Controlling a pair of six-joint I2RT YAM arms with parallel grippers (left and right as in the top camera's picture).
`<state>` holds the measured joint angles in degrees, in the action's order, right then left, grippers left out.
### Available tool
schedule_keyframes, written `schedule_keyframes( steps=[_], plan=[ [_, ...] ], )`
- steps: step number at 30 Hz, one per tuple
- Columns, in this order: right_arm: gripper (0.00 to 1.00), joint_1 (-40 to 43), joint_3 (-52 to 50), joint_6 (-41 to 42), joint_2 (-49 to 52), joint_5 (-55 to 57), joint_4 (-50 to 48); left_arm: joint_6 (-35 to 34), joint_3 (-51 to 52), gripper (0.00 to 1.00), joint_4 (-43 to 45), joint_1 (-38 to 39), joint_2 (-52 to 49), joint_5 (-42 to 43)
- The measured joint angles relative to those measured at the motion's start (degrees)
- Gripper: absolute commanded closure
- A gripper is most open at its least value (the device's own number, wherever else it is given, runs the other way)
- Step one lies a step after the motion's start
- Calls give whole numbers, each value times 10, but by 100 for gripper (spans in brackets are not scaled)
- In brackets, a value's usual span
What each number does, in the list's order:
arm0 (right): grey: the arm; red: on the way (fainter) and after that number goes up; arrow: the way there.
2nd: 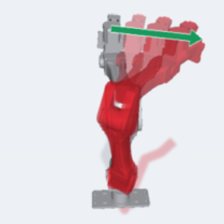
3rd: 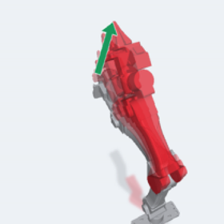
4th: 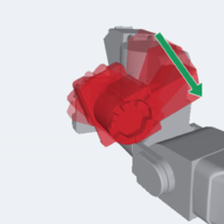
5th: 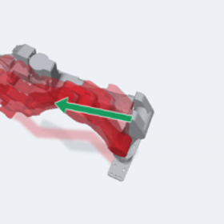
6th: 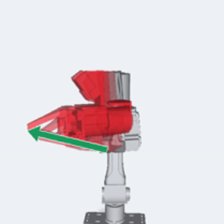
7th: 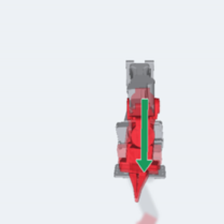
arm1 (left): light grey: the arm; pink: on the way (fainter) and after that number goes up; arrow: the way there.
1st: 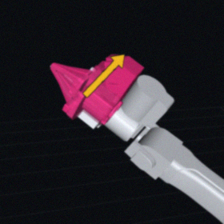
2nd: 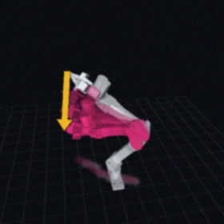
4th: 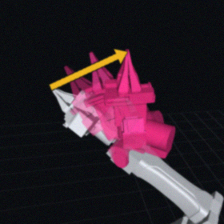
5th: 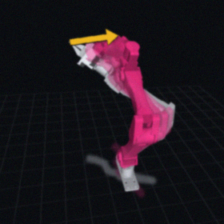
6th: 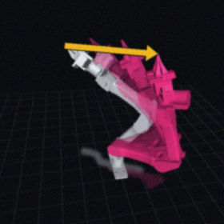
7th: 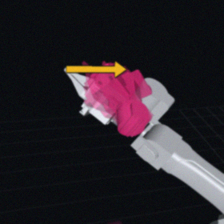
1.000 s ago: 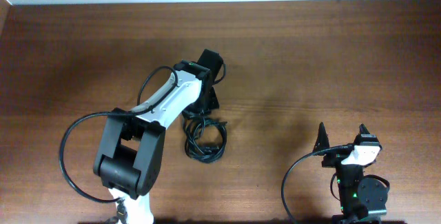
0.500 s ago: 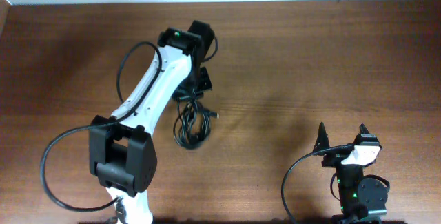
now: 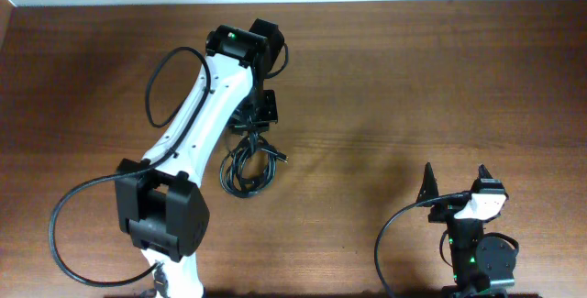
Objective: Untangle cables
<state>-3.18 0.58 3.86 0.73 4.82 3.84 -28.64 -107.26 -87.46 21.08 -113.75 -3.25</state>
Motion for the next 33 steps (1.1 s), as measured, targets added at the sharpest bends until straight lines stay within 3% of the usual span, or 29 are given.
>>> schedule_keyframes(
  steps=[2,6,17,20,22,27,33],
  plan=[
    [1,0,0,0,0,0,0,3,0,38,1,0,0,0],
    [1,0,0,0,0,0,0,3,0,18,2,0,0,0],
    [1,0,0,0,0,0,0,-1,0,19,37,0,0,-2],
    [1,0,0,0,0,0,0,-11,5,24,70,0,0,-2],
    [1,0,0,0,0,0,0,-15,12,13,72,0,0,-2],
    [1,0,0,0,0,0,0,-22,20,1,72,1,0,-2],
    [1,0,0,0,0,0,0,-24,21,1,31,-3,0,-7]
  ],
)
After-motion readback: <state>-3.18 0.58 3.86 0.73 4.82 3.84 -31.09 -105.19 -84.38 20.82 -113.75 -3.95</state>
